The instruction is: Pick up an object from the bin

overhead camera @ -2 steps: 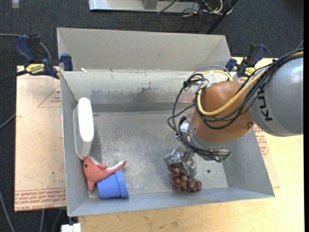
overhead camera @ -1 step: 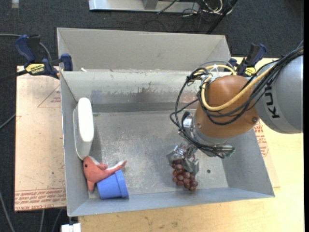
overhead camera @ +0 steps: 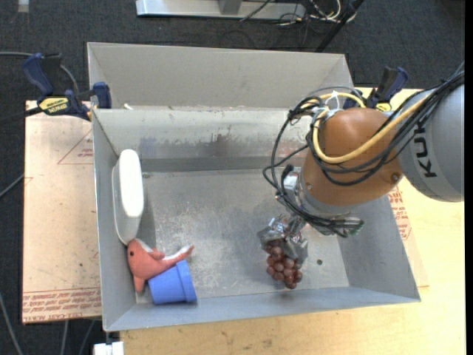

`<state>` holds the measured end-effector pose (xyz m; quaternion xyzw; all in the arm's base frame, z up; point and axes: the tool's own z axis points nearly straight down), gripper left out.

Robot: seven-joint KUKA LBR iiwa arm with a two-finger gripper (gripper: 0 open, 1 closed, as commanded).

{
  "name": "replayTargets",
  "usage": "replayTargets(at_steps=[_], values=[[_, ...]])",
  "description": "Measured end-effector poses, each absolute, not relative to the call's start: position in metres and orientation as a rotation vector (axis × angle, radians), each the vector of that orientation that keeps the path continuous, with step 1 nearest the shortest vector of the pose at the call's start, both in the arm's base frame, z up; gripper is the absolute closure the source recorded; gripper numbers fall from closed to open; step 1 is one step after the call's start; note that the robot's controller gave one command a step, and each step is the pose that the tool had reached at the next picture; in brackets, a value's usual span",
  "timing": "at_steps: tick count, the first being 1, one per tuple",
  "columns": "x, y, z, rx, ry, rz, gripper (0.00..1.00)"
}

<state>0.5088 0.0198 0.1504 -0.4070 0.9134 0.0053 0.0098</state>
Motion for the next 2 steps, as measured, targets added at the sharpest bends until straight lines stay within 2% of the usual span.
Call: replayTargets(at_steps=[2], values=[[0.5088,0.0202,0.1694,-1.269,2.853,0.018,1.0]])
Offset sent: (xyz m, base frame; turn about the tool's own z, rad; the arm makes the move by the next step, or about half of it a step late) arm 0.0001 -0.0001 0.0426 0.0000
